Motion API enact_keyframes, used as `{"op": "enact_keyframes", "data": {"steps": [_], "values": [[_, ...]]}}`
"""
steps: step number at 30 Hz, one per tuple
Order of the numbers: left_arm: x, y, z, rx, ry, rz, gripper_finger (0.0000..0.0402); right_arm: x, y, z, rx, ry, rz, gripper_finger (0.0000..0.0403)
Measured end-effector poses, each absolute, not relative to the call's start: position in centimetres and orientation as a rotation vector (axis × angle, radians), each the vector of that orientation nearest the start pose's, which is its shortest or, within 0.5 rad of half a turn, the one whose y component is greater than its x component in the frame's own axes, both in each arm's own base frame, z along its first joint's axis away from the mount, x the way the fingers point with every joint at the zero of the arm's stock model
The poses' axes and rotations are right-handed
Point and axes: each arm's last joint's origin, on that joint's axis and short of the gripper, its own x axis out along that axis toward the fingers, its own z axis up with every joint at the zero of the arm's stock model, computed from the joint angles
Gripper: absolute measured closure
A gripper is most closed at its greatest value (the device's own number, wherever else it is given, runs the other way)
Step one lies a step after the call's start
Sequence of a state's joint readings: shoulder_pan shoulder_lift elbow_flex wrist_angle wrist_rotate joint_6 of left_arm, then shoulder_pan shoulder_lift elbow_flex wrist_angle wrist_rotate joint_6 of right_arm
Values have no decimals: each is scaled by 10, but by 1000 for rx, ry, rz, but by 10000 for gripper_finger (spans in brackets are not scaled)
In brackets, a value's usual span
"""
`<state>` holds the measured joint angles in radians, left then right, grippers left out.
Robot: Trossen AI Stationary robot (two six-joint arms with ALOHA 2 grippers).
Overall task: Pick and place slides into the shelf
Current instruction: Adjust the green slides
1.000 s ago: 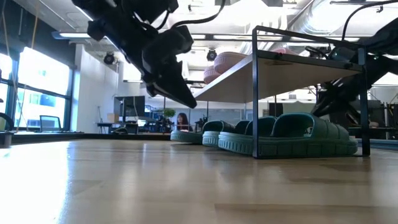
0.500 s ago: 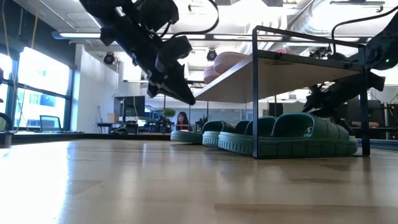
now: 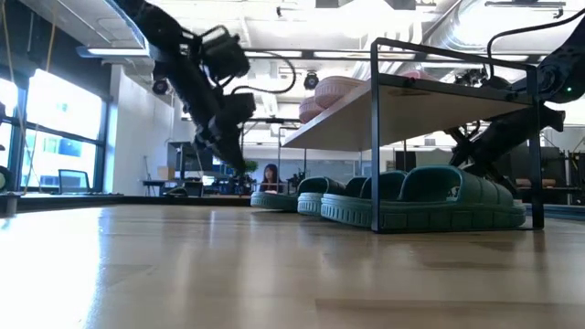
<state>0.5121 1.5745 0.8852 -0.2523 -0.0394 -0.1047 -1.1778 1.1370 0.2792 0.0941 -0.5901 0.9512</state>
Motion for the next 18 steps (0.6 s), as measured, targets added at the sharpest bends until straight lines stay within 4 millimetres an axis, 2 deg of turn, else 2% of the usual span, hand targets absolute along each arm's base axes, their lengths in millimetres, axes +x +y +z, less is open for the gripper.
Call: {"op": "enact_keyframes", "data": {"steps": [9, 15, 18], "values": [[236, 188, 178, -345, 897, 350, 401, 84, -164, 134, 1598, 109, -879, 403], [227, 194, 168, -386, 924, 244, 401, 87, -163, 134, 1629, 77, -944, 403], [230, 194, 158, -387, 909, 209, 401, 89, -162, 134, 1619, 80, -940, 403]]}}
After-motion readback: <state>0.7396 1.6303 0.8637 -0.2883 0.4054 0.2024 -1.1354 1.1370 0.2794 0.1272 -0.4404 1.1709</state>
